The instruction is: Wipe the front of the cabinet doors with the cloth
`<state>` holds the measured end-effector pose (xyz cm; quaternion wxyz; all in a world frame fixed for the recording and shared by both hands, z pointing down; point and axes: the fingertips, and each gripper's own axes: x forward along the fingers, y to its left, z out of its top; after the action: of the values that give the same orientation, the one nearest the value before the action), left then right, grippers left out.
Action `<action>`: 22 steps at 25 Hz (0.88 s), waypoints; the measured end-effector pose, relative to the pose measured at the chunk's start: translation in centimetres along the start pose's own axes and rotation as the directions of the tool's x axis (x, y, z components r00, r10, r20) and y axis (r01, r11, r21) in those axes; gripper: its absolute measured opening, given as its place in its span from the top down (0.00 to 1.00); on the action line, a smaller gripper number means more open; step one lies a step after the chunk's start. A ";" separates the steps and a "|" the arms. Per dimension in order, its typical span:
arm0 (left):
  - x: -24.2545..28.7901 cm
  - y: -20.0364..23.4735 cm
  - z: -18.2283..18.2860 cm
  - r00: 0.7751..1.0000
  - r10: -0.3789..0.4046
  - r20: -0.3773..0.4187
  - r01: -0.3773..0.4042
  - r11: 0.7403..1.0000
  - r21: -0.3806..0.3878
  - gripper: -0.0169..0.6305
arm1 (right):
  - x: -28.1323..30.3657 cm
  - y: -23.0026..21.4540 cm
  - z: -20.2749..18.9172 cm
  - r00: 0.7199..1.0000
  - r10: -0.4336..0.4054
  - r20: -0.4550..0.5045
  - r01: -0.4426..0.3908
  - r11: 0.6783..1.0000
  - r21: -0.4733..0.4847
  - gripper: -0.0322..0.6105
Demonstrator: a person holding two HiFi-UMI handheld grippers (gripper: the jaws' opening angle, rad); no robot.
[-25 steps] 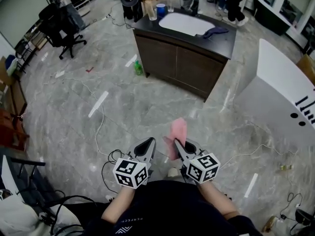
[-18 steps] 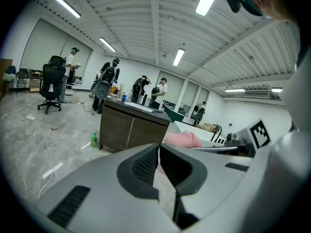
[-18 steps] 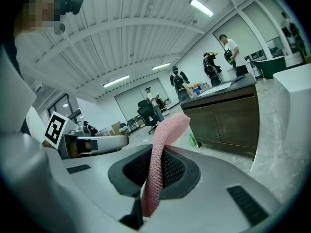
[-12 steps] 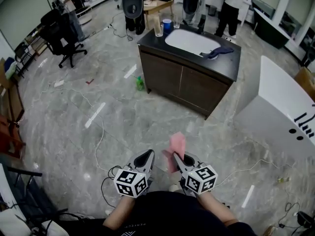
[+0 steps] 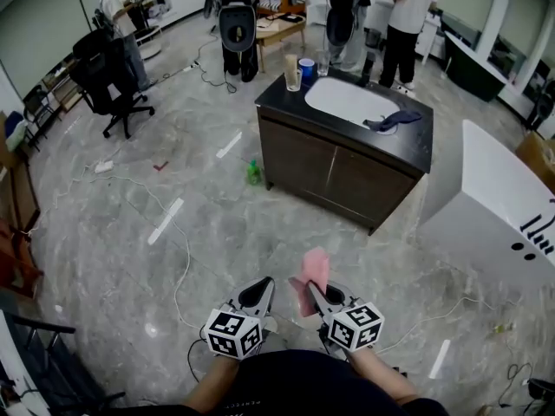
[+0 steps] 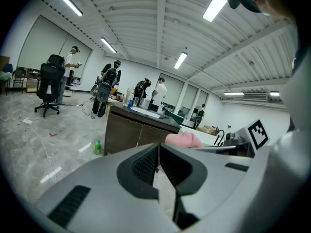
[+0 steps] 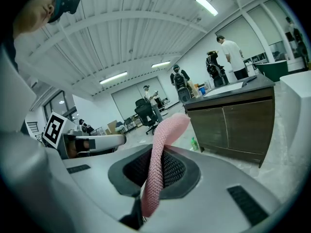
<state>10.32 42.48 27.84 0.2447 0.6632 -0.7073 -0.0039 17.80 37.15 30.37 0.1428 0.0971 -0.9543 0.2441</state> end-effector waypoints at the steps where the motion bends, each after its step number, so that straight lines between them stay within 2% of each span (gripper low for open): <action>1: -0.1 0.8 0.3 1.000 -0.003 -0.001 0.003 1.000 0.003 0.95 | 0.8 0.3 0.1 1.000 -0.001 -0.002 0.001 1.000 0.000 0.88; 14: -1.7 8.7 1.9 0.999 -0.049 -0.001 0.049 0.999 -0.021 0.95 | 8.0 3.5 1.0 0.999 -0.047 -0.014 0.047 0.998 -0.031 0.88; 22: 0.0 10.1 2.2 0.998 -0.058 -0.011 0.057 0.998 -0.041 0.95 | 9.3 1.4 2.1 0.996 -0.092 -0.020 0.091 0.995 -0.046 0.88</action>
<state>0.10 42.97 29.22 0.2621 0.6782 -0.6862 -0.0212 8.19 36.24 31.01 0.1664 0.1347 -0.9525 0.2166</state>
